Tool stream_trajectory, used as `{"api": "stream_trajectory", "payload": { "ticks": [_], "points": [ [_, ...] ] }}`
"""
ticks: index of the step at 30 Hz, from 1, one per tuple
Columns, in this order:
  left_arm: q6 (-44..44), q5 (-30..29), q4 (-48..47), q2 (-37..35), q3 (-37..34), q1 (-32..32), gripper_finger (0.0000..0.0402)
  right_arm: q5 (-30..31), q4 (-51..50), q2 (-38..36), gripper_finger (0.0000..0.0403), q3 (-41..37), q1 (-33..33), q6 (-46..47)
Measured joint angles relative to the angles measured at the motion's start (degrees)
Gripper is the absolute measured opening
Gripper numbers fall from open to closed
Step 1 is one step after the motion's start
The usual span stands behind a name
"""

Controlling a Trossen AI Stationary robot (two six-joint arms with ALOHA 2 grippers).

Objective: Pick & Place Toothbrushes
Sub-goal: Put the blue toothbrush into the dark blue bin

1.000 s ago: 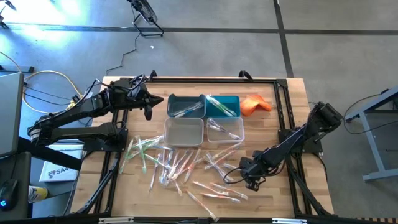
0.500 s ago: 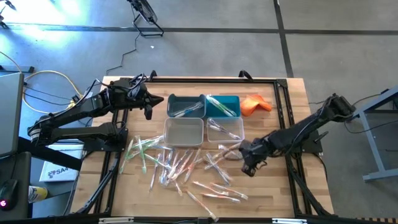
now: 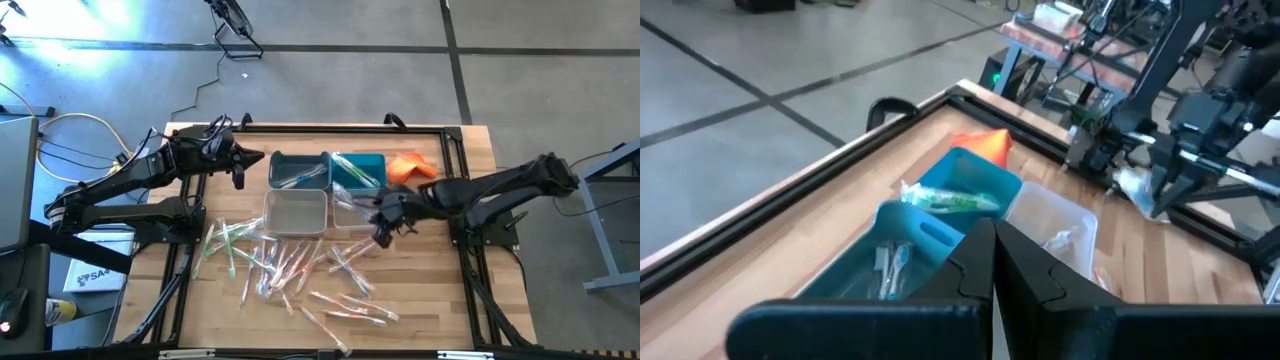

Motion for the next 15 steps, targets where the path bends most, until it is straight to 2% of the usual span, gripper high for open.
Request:
{"api": "stream_trajectory", "payload": {
  "ticks": [6,15],
  "points": [
    [0.00,-2.64,1.41,0.00,0.00,0.00,0.0000,8.33,0.57,-0.04,0.0013,2.75,-5.38,-7.11],
    [0.18,-2.98,4.31,0.00,0.00,0.00,0.0000,8.85,11.16,-0.04,0.0013,2.86,-12.13,-14.69]
  ]
}}
